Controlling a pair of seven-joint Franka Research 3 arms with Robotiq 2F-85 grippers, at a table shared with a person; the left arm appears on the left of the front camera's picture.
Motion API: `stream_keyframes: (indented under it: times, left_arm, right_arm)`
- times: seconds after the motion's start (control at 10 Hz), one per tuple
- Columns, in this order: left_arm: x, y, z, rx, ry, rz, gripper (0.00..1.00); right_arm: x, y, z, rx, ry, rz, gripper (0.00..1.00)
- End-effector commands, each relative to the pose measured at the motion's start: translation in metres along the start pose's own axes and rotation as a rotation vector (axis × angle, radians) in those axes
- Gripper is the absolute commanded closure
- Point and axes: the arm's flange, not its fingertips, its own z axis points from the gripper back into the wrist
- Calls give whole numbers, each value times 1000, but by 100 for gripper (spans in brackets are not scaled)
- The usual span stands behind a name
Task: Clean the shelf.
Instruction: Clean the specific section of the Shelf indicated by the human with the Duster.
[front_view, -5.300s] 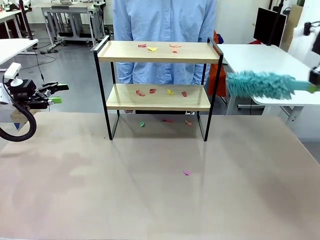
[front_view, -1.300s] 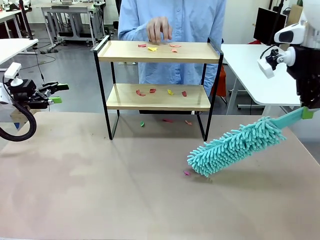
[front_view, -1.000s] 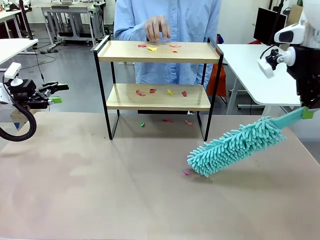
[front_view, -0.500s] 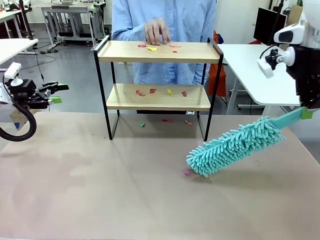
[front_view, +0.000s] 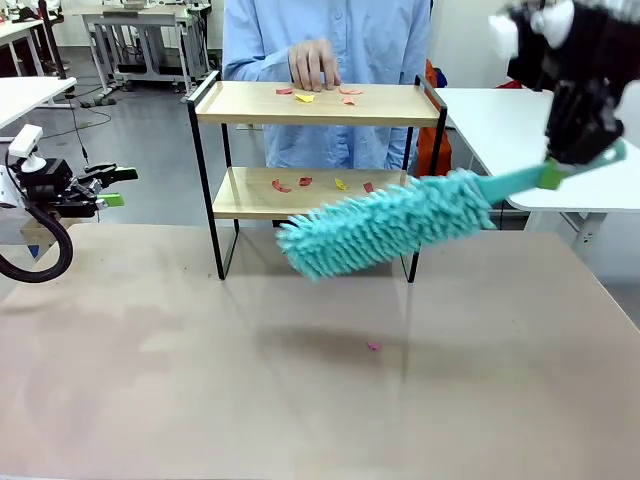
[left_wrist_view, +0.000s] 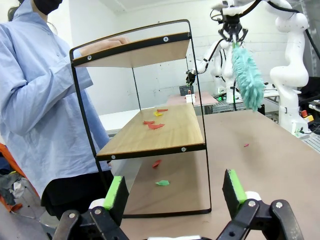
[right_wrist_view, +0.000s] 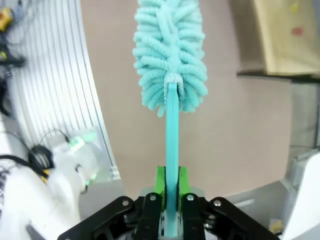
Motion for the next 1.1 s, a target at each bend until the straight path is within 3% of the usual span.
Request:
stream_keyframes:
  times: [0.0,0.2,0.3,0.5,0.6,0.7,1.0]
  left_arm:
    - [3,0,0,1,-1,-15,0]
    - [3,0,0,1,-1,-15,0]
    - [3,0,0,1,-1,-15,0]
    - [3,0,0,1,-1,-15,0]
    - [3,0,0,1,-1,-15,0]
    - [3,0,0,1,-1,-15,0]
    - [3,0,0,1,-1,-15,0]
  right_arm:
    - [45,26,20,-45,-77,-109,87]
    - [99,52,34,-73,-191,-368,87]
    - [118,62,36,-69,-306,-496,87]
    - [136,69,35,-59,-402,-646,87]
    - [130,64,36,-25,-406,-696,87]
    - [134,71,41,-11,-332,-568,87]
    - [134,71,41,-11,-332,-568,87]
